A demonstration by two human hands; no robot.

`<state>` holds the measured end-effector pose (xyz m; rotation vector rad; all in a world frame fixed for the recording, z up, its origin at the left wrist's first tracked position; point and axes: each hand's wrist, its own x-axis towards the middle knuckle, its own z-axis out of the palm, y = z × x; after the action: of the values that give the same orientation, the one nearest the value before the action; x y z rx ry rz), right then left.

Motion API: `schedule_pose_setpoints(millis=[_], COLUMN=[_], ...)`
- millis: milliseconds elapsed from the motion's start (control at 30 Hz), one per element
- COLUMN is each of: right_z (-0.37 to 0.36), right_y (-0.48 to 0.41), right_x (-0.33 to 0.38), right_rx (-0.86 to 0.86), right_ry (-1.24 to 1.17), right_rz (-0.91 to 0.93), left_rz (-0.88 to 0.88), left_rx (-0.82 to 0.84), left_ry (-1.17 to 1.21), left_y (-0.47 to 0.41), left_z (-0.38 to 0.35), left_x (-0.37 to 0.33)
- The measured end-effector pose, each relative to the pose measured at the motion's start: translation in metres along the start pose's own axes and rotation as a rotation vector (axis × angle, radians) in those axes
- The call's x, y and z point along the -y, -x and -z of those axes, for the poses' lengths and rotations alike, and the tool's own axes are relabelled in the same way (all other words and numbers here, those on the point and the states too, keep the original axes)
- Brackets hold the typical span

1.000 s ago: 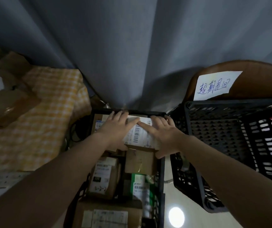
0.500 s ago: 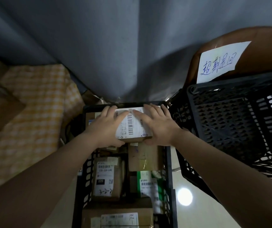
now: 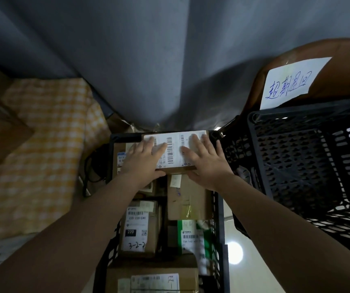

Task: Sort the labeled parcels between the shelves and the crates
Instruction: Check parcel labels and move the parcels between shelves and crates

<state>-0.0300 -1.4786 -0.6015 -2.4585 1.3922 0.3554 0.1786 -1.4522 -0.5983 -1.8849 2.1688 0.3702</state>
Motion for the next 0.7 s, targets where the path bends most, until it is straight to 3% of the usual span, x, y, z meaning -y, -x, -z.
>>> schedule_pose_setpoints(millis=[333, 500, 700], right_z=[0.047, 0.089, 0.13], right_y=[0.052, 0.099, 0.181], right_x=[0.033, 0.063, 0.091], right_rx=[-0.033, -0.141, -0.316], right_ry=[0.094, 0.086, 0.098], right_rz=[-0.029, 0.105, 0.333], left_rz=[0.103, 0.181, 0.463], left_rx=[-0.109, -0.195, -0.329], left_ry=[0.048, 0.031, -0.055], left_y=[0.074, 0.154, 0.273], left_z=[0.041, 0.075, 0.112], left_x=[-0.01, -0.033, -0.076])
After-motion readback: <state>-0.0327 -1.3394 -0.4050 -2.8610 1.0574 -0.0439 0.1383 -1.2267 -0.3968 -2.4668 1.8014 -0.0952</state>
